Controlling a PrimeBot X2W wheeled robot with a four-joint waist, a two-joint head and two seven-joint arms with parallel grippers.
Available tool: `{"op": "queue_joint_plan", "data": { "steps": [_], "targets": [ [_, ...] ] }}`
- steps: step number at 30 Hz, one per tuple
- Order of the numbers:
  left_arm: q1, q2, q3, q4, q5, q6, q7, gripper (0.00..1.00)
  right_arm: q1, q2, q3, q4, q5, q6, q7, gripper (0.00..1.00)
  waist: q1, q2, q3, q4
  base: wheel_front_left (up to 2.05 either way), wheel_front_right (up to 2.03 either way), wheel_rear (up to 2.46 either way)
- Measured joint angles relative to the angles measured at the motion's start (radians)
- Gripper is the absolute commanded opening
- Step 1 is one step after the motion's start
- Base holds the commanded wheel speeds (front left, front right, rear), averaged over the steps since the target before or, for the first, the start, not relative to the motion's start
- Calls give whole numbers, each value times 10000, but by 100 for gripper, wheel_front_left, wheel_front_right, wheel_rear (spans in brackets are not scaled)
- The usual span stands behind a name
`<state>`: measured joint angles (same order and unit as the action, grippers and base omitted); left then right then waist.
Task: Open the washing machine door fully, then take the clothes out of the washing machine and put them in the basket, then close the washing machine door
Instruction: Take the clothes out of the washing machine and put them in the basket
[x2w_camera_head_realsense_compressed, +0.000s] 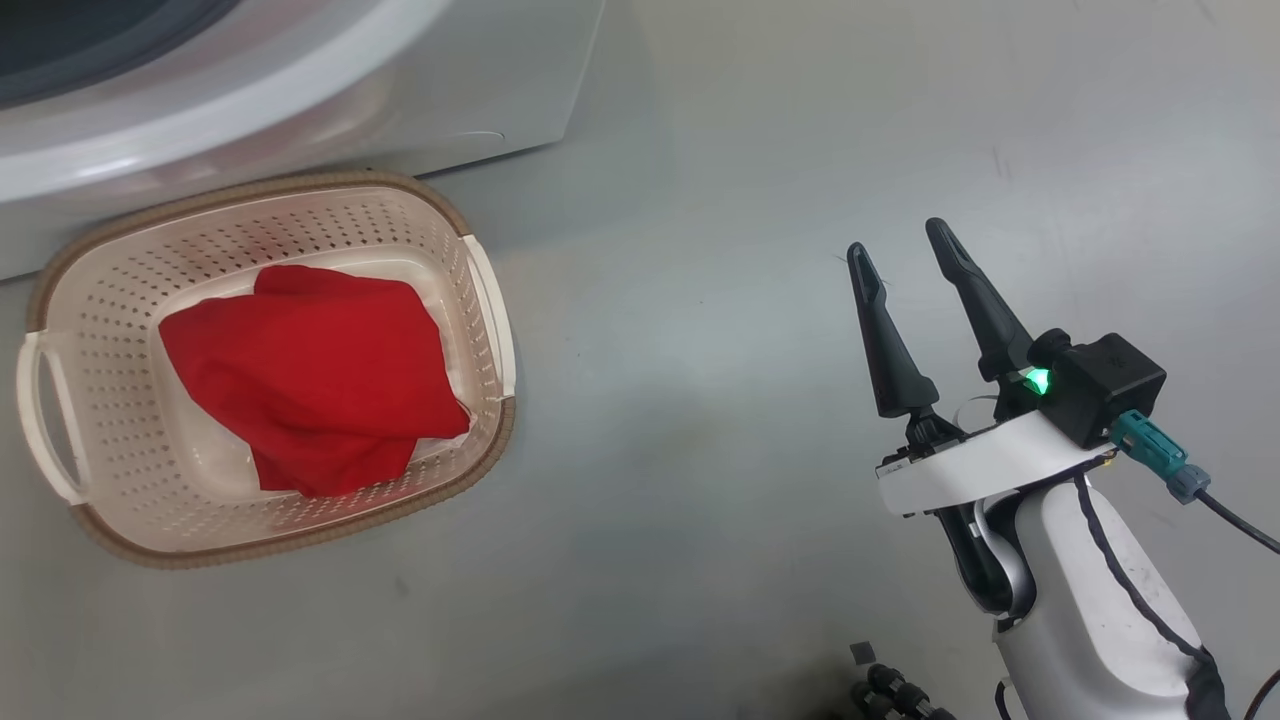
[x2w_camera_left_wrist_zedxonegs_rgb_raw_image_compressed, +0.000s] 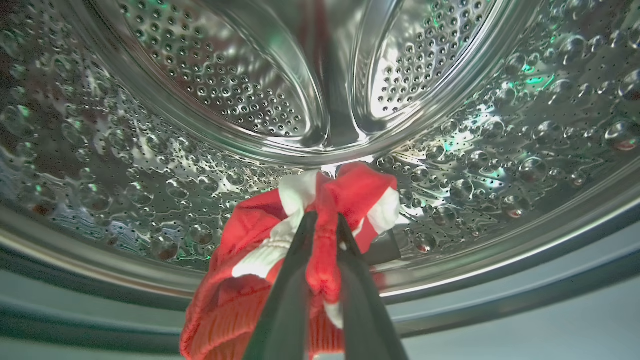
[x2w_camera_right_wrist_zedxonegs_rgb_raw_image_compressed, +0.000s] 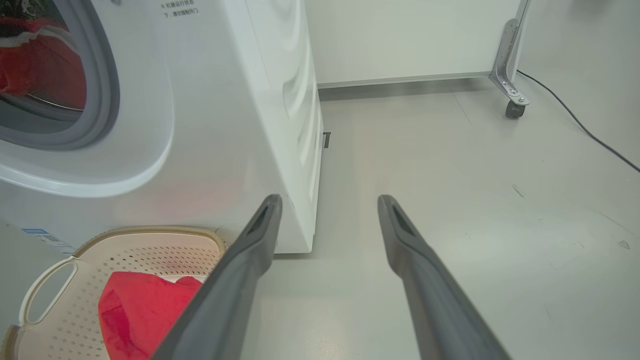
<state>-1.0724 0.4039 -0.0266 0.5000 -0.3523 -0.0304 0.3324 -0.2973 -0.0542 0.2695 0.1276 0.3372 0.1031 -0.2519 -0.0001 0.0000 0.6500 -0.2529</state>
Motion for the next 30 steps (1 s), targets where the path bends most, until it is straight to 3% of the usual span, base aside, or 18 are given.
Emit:
{"op": "queue_joint_plan", "data": {
  "steps": [14,30],
  "targets": [
    [2818,-1206,499,-966,-341,251,-3216,0,663,-199,-268,236,-236,0,0,100,0,0,-1289,728,0,0,0],
    [5367,-2376,-295,-2627,128,539,-5292,0,1279,-337,-395,324,-332,-61,0,100,0,0,-2747,1413,0,0,0]
  ]
}}
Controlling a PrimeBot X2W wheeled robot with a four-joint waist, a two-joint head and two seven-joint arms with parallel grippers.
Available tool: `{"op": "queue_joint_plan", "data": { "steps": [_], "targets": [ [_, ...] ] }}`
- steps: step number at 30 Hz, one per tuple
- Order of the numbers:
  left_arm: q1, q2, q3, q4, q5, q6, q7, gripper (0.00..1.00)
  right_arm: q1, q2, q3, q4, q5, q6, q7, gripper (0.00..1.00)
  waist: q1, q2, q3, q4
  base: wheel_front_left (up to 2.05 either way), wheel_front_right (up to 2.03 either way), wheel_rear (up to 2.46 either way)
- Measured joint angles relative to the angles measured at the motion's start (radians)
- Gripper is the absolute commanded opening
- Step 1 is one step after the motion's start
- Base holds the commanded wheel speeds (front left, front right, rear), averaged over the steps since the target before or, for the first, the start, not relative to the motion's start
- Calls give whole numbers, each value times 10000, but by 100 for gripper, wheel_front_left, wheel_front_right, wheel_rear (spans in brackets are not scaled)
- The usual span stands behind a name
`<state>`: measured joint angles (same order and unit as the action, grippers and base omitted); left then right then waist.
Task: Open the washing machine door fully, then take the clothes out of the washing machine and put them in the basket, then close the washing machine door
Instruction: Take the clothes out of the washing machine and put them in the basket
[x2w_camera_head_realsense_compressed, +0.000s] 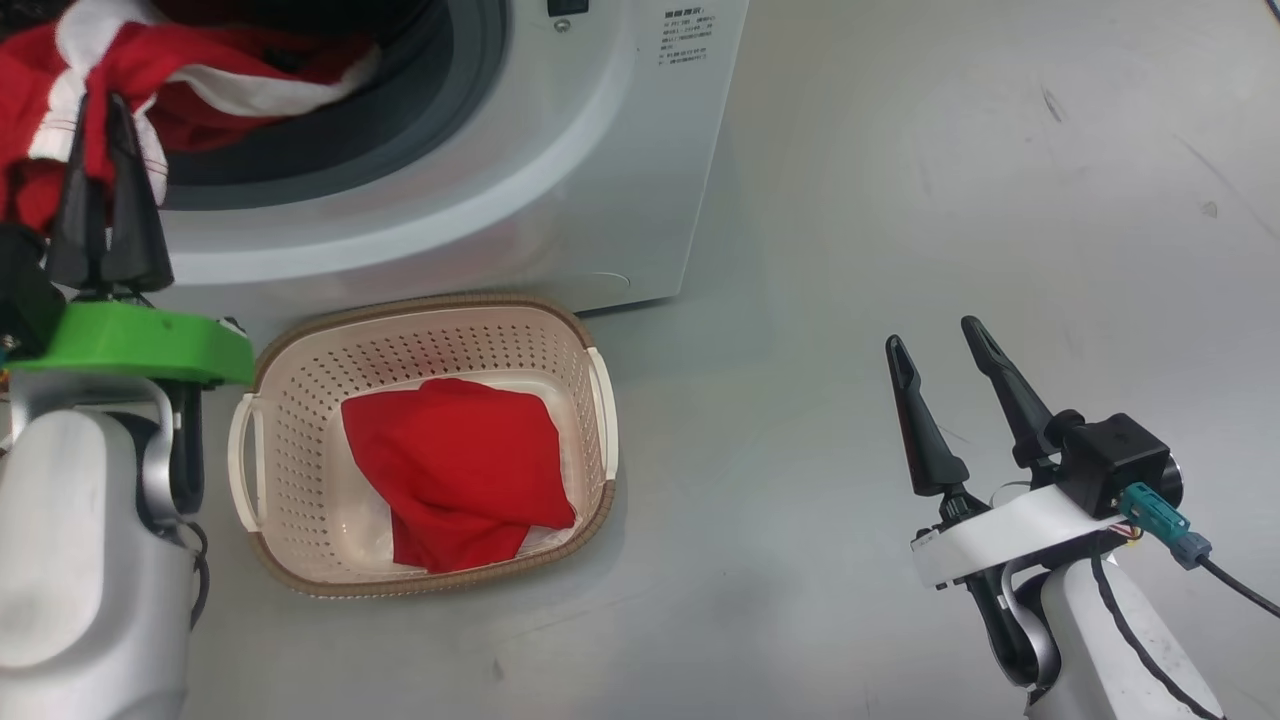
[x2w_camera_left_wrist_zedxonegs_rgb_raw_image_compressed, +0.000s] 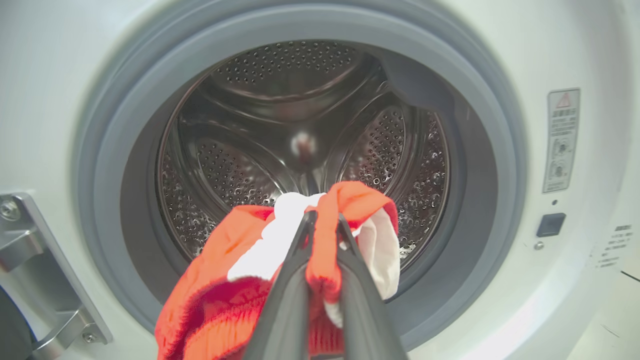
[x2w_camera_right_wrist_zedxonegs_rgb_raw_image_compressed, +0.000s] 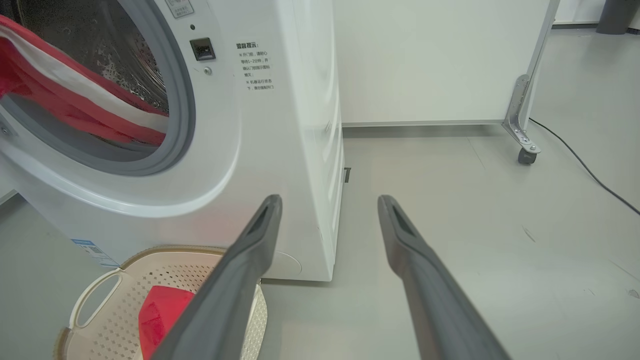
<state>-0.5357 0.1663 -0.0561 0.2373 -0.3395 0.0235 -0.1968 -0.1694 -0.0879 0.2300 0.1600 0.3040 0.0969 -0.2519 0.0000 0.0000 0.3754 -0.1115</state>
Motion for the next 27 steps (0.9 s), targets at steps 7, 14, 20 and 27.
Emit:
{"op": "queue_joint_plan", "data": {
  "steps": [7,14,20,27],
  "targets": [
    [963,-73,-153,-729,244,213,-157,0,209,-4,-13,15,-19,-27,0,100,0,0,-520,137,0,0,0],
    [1986,-215,-410,-1699,508,341,-201,0,459,8,25,84,-17,-35,0,100,0,0,-986,206,0,0,0],
    [2716,-460,-690,-1981,502,420,40,0,686,8,2,67,-17,-119,0,100,0,0,-1181,274,0,0,0],
    [3498,-648,-851,-1795,190,422,468,0,714,19,84,-82,-17,-117,0,100,0,0,-1106,234,0,0,0]
  ]
}}
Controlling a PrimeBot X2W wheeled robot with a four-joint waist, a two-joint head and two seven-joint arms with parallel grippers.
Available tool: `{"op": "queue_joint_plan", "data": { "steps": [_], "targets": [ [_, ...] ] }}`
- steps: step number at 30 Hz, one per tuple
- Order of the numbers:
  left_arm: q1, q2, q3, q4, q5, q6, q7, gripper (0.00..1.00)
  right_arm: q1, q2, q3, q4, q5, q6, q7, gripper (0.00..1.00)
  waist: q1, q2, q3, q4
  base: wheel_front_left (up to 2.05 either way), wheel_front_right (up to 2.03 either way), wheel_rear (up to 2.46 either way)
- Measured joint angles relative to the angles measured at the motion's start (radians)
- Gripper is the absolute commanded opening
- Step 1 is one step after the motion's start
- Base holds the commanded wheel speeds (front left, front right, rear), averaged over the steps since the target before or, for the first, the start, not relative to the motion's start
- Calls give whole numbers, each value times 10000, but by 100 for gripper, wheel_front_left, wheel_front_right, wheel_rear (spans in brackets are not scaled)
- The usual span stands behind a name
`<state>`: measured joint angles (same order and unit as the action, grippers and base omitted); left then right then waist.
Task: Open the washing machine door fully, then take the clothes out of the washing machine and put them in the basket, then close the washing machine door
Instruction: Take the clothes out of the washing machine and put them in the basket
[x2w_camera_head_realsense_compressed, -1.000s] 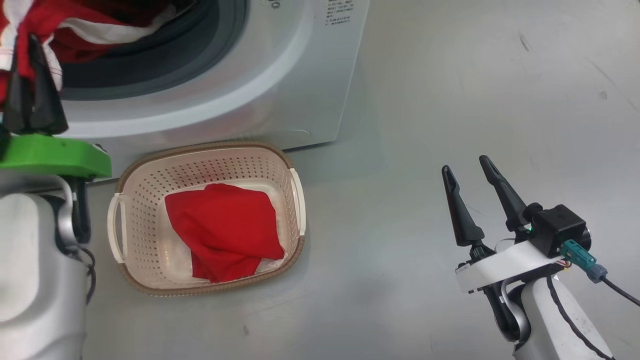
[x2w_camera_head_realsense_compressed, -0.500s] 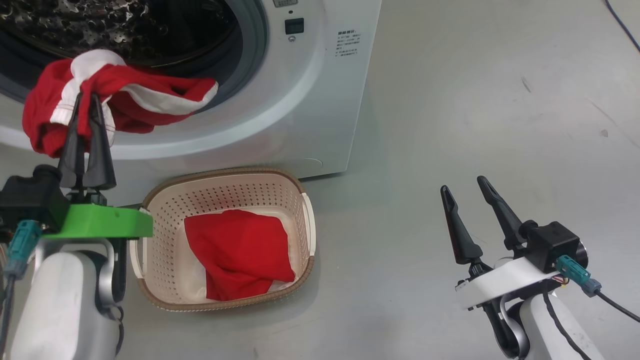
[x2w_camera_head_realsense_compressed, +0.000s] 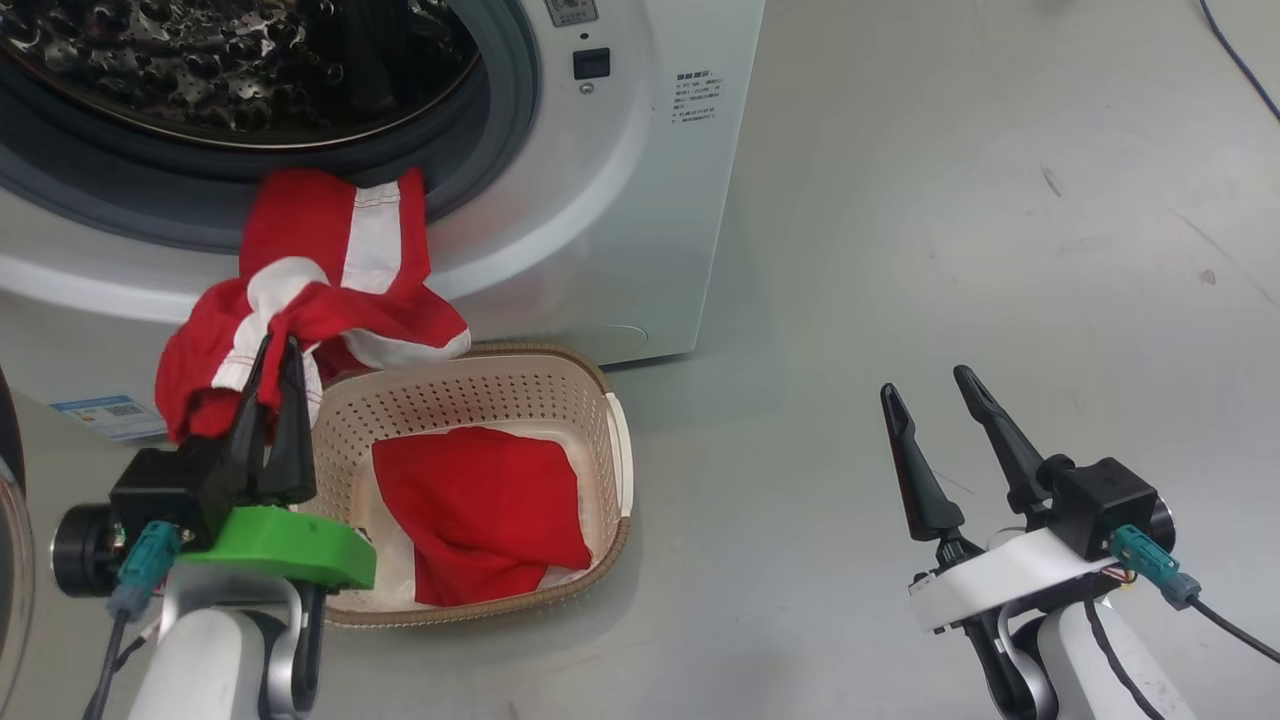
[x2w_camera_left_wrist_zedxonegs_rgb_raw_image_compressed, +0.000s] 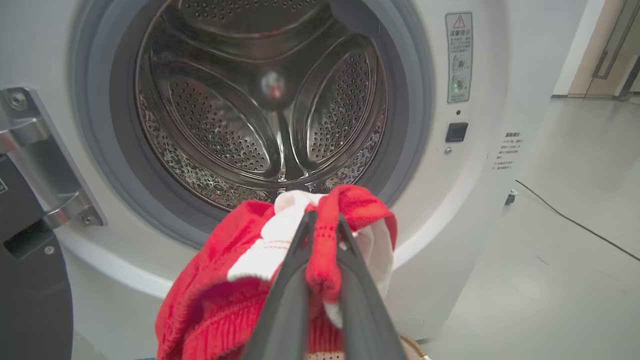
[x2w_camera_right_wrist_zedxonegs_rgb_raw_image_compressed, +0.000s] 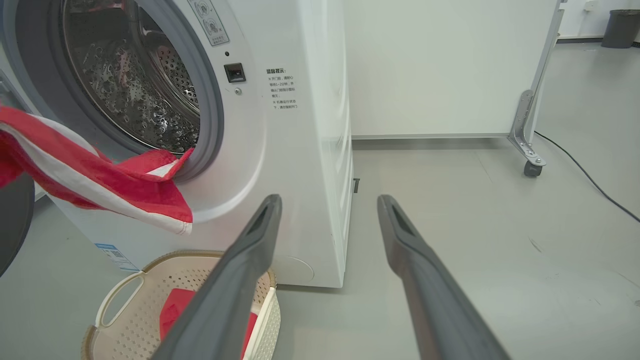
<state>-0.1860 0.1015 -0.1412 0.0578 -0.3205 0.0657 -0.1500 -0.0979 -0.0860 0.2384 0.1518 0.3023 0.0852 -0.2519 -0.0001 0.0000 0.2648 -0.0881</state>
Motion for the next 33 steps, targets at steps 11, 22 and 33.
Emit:
{"op": "queue_joint_plan", "data": {
  "steps": [11,22,33],
  "targets": [
    [160,-176,-199,1172,-353,10,548,0,-13,25,50,-217,6,0,0,100,0,0,545,-183,0,0,0],
    [-149,-211,15,2811,-665,10,880,0,-206,144,265,-441,54,15,0,100,1,0,1284,-626,0,0,0],
    [-1642,128,63,4100,-633,-6,1248,0,-616,222,424,-604,228,54,0,100,0,0,2448,-1171,0,0,0]
  ]
}}
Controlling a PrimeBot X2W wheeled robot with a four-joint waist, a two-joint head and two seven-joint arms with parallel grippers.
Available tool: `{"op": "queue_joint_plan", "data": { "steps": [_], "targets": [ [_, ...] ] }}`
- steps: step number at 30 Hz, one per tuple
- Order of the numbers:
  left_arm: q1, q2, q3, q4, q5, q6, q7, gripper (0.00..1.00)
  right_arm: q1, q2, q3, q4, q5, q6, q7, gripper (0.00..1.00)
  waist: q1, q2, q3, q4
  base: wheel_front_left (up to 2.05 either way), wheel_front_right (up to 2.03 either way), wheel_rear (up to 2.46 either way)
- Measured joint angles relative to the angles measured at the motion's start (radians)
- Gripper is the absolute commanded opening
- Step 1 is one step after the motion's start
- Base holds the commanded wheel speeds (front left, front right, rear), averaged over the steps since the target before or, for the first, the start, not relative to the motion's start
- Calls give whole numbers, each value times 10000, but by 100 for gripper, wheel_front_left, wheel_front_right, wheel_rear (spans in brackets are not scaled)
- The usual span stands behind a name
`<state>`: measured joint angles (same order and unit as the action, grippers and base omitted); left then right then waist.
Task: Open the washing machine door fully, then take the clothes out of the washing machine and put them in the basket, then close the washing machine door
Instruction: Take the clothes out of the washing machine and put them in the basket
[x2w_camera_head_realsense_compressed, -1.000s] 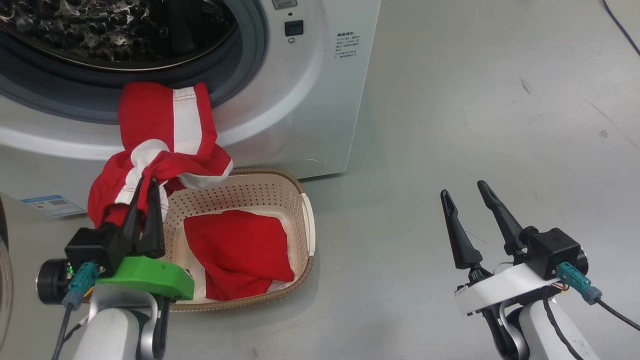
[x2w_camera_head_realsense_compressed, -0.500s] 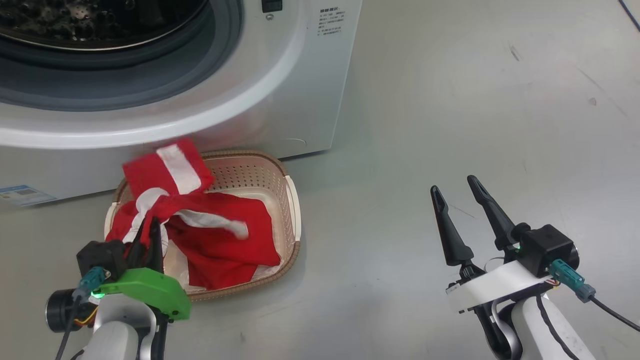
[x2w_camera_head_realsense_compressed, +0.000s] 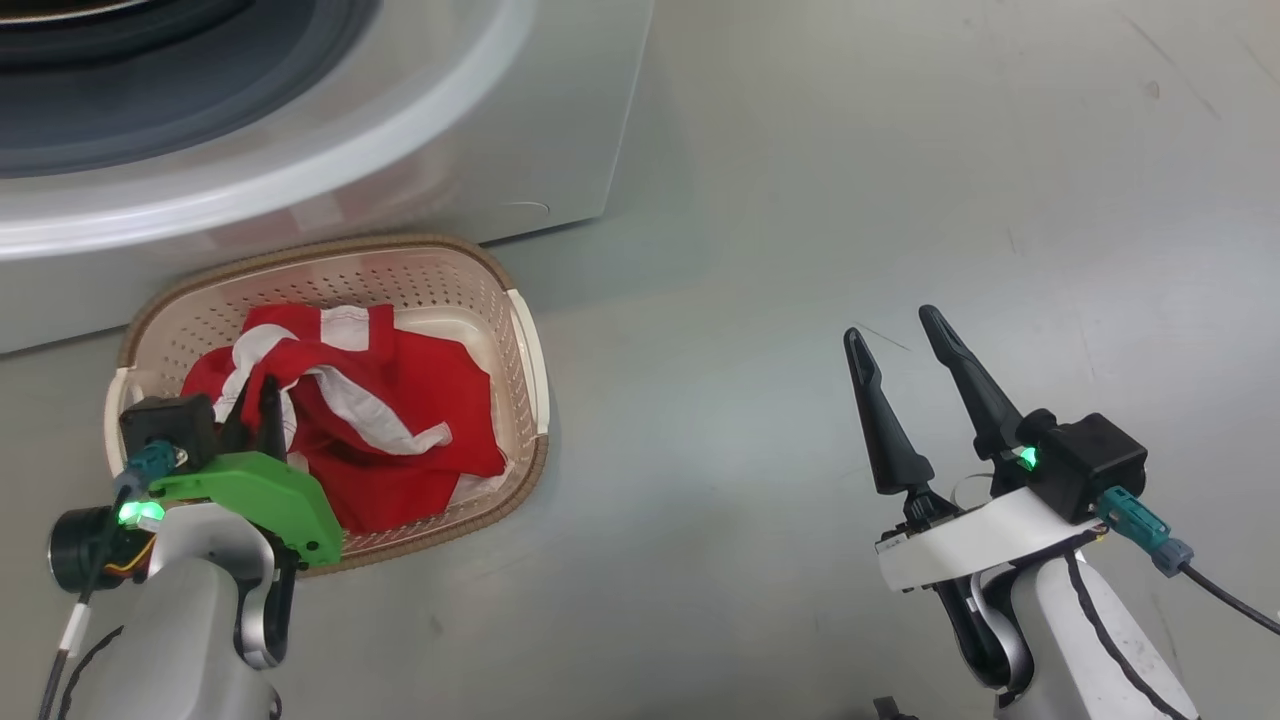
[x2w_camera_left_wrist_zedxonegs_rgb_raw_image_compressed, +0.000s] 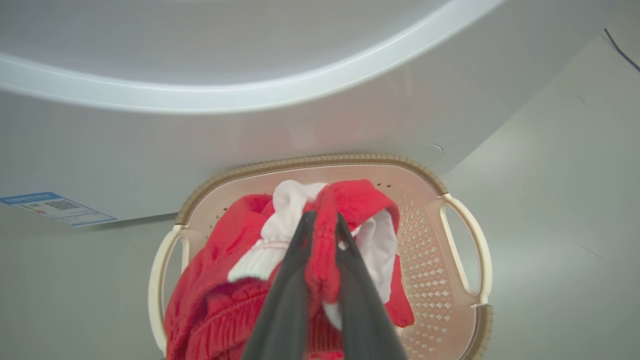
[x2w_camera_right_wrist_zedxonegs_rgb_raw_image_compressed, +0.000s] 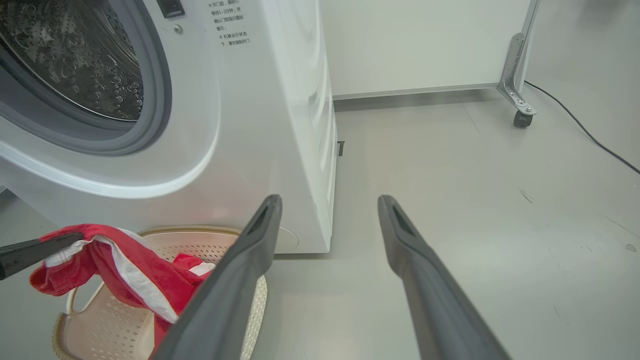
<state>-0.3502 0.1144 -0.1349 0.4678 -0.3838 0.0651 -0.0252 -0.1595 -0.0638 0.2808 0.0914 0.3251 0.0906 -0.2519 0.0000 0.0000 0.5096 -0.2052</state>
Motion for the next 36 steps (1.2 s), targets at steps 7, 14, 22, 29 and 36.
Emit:
{"op": "queue_joint_plan", "data": {
  "steps": [7,14,22,29,36],
  "targets": [
    [-790,134,86,995,0,-6,242,0,-442,25,171,-100,6,50,0,100,0,0,782,-381,0,0,0],
    [-1483,207,176,2025,-84,-159,433,0,-793,44,188,-98,94,54,0,100,0,0,1443,-739,0,0,0],
    [-2016,224,366,3043,-278,-192,460,100,-1006,75,176,-48,102,117,0,100,0,0,1803,-1010,0,0,0],
    [-2183,253,407,3588,-284,-330,192,100,-1045,92,142,82,104,127,0,100,0,0,1787,-1022,0,0,0],
    [-2298,211,405,3682,-284,-543,-612,100,-1075,109,-82,167,104,127,0,100,0,0,1543,-866,0,0,0]
  ]
}}
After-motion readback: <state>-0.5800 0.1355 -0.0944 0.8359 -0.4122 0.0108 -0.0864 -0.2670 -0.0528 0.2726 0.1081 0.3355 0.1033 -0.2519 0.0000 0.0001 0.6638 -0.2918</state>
